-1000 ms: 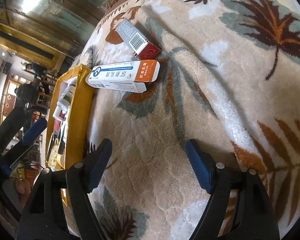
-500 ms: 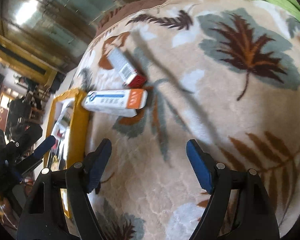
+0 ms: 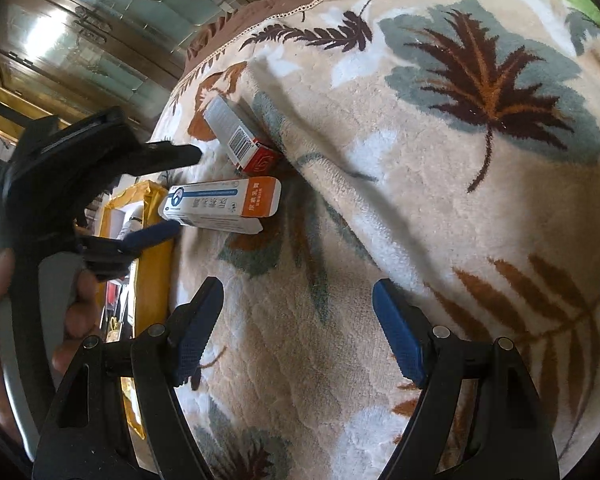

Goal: Organize objects
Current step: 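Grasp the white blue-and-orange box with the left tool, then grasp the grey red-ended box with the right tool while the left tool holds its box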

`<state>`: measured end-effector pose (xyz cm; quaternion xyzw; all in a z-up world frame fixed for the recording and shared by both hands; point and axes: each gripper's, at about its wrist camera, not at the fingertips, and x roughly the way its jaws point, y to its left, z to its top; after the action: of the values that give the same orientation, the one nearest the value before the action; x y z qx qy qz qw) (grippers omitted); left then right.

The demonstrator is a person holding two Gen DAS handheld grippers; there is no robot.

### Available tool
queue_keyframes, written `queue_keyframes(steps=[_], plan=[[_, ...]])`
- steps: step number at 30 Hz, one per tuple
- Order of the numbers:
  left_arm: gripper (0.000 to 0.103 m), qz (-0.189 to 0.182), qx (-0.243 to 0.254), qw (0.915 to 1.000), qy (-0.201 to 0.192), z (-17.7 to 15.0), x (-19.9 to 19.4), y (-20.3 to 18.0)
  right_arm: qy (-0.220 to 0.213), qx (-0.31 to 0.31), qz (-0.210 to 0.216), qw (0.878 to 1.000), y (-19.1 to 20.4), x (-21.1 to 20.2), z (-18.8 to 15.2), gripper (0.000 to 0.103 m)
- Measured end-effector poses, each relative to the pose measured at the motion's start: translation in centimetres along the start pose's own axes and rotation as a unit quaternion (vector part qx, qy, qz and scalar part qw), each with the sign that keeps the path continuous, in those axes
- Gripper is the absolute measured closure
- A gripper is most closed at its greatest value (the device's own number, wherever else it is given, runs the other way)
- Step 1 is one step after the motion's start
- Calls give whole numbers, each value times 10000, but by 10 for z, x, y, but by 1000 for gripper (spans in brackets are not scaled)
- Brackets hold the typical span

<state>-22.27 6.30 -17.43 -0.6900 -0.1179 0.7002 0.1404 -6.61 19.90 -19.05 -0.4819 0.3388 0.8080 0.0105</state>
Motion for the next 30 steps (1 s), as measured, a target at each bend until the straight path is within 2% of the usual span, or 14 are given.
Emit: queue_keyframes(steps=[2,5,7,8,9,10,12,16,20,25,27,30], plan=[[24,101,-261,9995,178,7,16,7,11,13,3,10000,-1,1,-1,25],[23,144,-490,9986,154,11,17,8,38,22,15,10000,0,1,-1,25],[24,241,-308,9991,187,9,17,4,36,-27,15,10000,2,1,-1,25],[32,334,-91,9992,188,5,17,2,39,-56,9,10000,3,1,-2,25],[44,480,186,9985,161,0,16,0,37,-64,12,10000,4,0,-2,25],[49,615,443,9970,133,-5,14,-1,24,-65,23,10000,4,-1,-2,25],[81,820,914,9924,55,-18,8,3,-8,-91,10,10000,6,-2,-1,25],[88,460,1338,9899,106,-41,-7,22,-65,-117,-26,9999,7,-4,-2,25],[88,217,2051,9783,200,-96,-22,42,-79,-227,-39,9997,11,-5,-3,25],[88,-485,2201,9740,215,-164,-52,95,-48,-551,96,9984,24,-7,-4,25],[88,-781,2284,9704,100,-177,-67,116,-82,-721,114,9973,30,-9,-4,25],[88,-1278,2463,9603,-273,-188,-84,146,-126,-950,76,9954,37,-7,-3,25]])
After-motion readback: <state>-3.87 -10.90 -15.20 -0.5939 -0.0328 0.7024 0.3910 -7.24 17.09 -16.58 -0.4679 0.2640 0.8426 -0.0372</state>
